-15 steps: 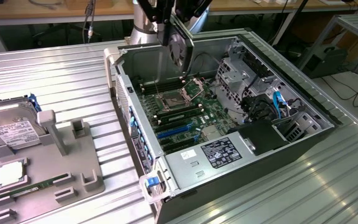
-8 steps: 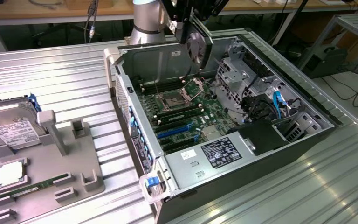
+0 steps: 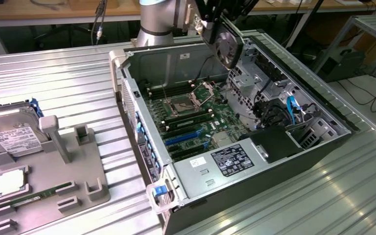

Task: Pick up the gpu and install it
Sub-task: 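Pick up the gpu and move the gpu toward the slot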

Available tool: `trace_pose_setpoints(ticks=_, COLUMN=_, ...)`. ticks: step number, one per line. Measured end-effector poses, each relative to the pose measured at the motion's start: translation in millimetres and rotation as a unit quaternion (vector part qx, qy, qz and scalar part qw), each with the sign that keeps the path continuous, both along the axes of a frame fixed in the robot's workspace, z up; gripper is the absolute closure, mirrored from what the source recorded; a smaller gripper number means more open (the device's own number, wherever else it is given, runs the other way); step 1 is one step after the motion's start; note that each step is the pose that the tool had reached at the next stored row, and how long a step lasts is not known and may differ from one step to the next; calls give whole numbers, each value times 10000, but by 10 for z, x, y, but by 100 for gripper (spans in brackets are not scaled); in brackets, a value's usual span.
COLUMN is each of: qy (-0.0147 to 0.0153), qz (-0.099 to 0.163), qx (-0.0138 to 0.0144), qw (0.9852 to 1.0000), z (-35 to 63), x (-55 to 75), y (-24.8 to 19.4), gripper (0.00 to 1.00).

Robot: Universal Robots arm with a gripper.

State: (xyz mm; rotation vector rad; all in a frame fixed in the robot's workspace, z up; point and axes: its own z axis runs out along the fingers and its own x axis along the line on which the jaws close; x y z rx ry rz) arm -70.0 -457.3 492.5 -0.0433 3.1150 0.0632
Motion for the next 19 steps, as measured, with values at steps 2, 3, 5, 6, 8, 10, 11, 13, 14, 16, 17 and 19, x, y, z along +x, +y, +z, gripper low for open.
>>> trace_pose_setpoints(ticks=2, qy=0, qz=0, qx=0, qw=10000, z=-1, x=93, y=0, gripper=72)
trace_pose_setpoints(ticks=3, qy=0, qz=0, qx=0, qw=10000, z=-2, x=135, y=0, gripper=72)
trace_pose_setpoints(ticks=5, qy=0, qz=0, qx=0, qw=10000, z=-3, x=218, y=0, gripper=72)
trace_pose_setpoints(ticks=6, qy=0, qz=0, qx=0, qw=10000, z=-5, x=253, y=0, gripper=72)
trace_pose_setpoints(ticks=8, qy=0, qz=0, qx=0, qw=10000, z=-8, x=316, y=0, gripper=72)
trace_pose_setpoints(ticks=10, qy=0, qz=0, qx=0, qw=10000, z=-12, x=379, y=0, gripper=72)
trace_pose_setpoints(ticks=11, qy=0, qz=0, qx=0, qw=10000, z=-14, x=393, y=0, gripper=72)
trace_pose_setpoints(ticks=13, qy=0, qz=0, qx=0, qw=10000, z=-14, x=396, y=-1, gripper=72)
trace_pose_setpoints(ticks=14, qy=0, qz=0, qx=0, qw=10000, z=-14, x=396, y=0, gripper=72)
trace_pose_setpoints(ticks=16, qy=0, qz=0, qx=-1, qw=10000, z=-14, x=396, y=0, gripper=72)
trace_pose_setpoints(ticks=17, qy=0, qz=0, qx=0, qw=10000, z=-14, x=396, y=0, gripper=72)
trace_pose_setpoints(ticks=19, qy=0, qz=0, qx=0, qw=10000, z=-14, x=396, y=0, gripper=72)
